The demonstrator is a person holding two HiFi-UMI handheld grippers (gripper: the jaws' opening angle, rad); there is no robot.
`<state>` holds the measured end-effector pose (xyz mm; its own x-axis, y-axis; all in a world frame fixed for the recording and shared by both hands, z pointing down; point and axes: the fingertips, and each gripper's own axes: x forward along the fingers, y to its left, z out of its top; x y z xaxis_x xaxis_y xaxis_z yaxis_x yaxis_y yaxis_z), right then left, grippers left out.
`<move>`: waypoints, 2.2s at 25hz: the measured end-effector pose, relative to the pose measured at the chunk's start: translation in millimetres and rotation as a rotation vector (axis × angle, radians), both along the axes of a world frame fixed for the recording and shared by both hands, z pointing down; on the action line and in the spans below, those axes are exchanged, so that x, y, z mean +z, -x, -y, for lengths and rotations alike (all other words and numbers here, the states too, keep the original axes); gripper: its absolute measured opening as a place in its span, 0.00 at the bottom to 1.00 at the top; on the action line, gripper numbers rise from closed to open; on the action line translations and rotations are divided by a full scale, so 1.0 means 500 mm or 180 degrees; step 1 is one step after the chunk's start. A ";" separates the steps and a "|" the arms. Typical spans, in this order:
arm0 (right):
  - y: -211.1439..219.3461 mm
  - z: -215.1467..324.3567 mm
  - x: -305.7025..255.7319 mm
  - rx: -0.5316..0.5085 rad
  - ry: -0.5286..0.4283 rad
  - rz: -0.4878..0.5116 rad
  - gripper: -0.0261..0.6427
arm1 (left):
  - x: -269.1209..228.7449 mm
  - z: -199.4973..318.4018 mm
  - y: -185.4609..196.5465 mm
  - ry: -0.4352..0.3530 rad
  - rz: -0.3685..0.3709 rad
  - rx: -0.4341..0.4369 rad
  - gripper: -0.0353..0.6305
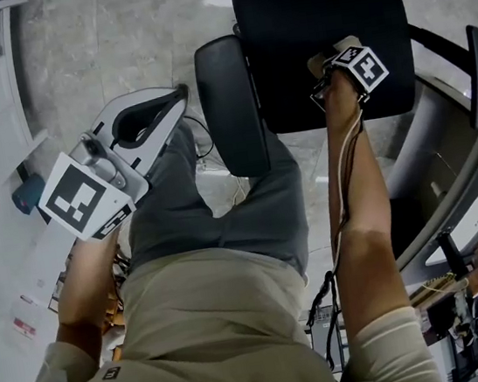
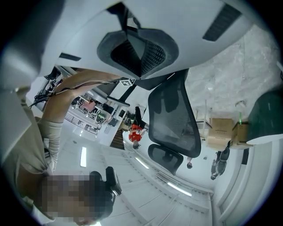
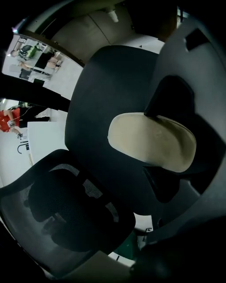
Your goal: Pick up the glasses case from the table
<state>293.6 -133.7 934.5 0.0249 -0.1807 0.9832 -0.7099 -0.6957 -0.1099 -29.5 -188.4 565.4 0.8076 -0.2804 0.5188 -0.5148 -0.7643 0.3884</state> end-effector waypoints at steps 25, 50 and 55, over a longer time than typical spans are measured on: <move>-0.012 -0.013 0.007 0.0078 -0.0389 0.0072 0.58 | 0.002 0.016 -0.010 0.0030 -0.0051 0.0053 0.08; -0.011 0.075 -0.511 -0.0055 -0.2048 0.0767 0.58 | -0.259 0.061 -0.112 -0.0658 -0.0212 0.0340 0.08; -0.013 0.086 -0.616 -0.0136 -0.2296 0.0820 0.58 | -0.312 0.071 -0.129 -0.0801 -0.0211 0.0366 0.08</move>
<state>300.1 -176.5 626.3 -0.2104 -0.7755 0.5952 -0.6249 -0.3615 -0.6920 35.0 -223.9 409.6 0.8714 -0.2983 0.3896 -0.3990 -0.8928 0.2090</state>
